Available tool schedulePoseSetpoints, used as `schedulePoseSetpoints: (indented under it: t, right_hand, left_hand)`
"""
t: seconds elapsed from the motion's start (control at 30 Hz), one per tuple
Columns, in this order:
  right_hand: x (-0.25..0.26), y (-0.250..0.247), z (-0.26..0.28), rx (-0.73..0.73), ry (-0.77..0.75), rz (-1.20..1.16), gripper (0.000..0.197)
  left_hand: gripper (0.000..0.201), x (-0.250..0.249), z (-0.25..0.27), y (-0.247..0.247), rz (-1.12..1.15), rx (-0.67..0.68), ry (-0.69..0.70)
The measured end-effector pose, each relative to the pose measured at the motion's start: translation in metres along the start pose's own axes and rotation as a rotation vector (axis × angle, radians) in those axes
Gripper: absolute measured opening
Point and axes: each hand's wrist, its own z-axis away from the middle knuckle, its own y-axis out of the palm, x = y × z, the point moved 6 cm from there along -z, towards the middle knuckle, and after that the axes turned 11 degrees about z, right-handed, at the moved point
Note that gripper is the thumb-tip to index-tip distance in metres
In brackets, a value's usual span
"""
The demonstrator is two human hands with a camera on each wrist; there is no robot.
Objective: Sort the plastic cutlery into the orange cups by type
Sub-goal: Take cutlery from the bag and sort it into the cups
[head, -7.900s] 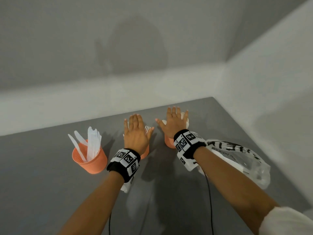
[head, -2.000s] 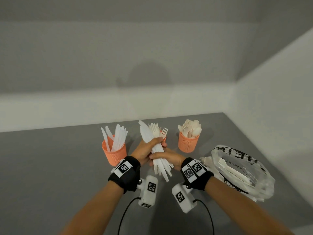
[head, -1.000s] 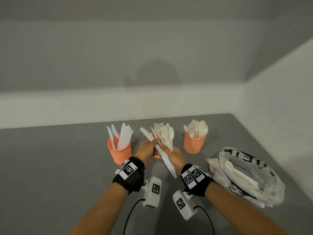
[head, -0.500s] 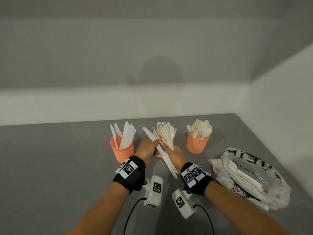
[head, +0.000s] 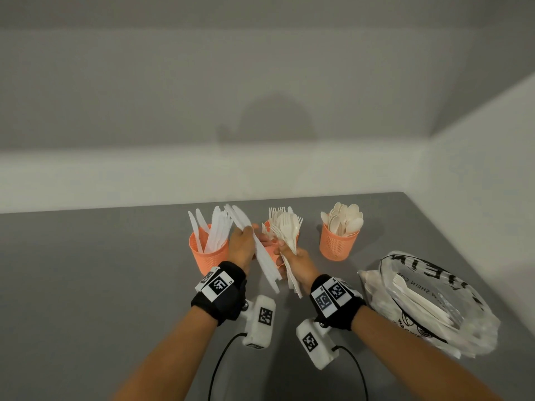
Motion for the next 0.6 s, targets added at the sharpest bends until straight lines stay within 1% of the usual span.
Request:
schedulePoseSetpoints:
  t: [0.1, 0.13, 0.2, 0.27, 0.3, 0.37, 0.47, 0.57, 0.6]
  right_hand:
    - [0.003, 0.0, 0.002, 0.064, 0.039, -0.051, 0.031]
    - [0.003, 0.0, 0.002, 0.084, 0.045, -0.05, 0.031]
    - [0.002, 0.0, 0.0, 0.111, 0.069, -0.066, 0.03]
    - [0.003, 0.0, -0.002, 0.127, 0.091, -0.066, 0.03]
    - [0.004, 0.001, -0.003, 0.137, 0.091, -0.062, 0.03]
    - [0.009, 0.001, -0.003, 0.153, 0.069, -0.043, 0.028]
    - [0.016, 0.003, 0.001, 0.184, 0.008, -0.025, 0.023]
    - [0.019, 0.003, 0.004, 0.181, -0.023, 0.002, 0.024]
    - [0.019, 0.002, 0.004, 0.173, -0.031, 0.028, 0.022]
  left_hand:
    - [0.013, -0.011, 0.0, -0.009, 0.057, -0.038, 0.079]
    - [0.013, -0.014, -0.002, -0.015, 0.041, -0.06, 0.113]
    - [0.023, -0.027, -0.005, -0.03, -0.054, -0.136, 0.209]
    - [0.038, -0.049, -0.011, -0.047, -0.124, -0.238, 0.337]
    - [0.042, -0.061, -0.014, -0.054, -0.112, -0.275, 0.392]
    - [0.041, -0.085, -0.022, -0.064, -0.067, -0.322, 0.486]
    - [0.04, -0.108, -0.034, -0.065, -0.036, -0.315, 0.568]
    - [0.041, -0.104, -0.051, -0.064, -0.081, -0.284, 0.578]
    - [0.042, -0.098, -0.057, -0.065, -0.108, -0.277, 0.573]
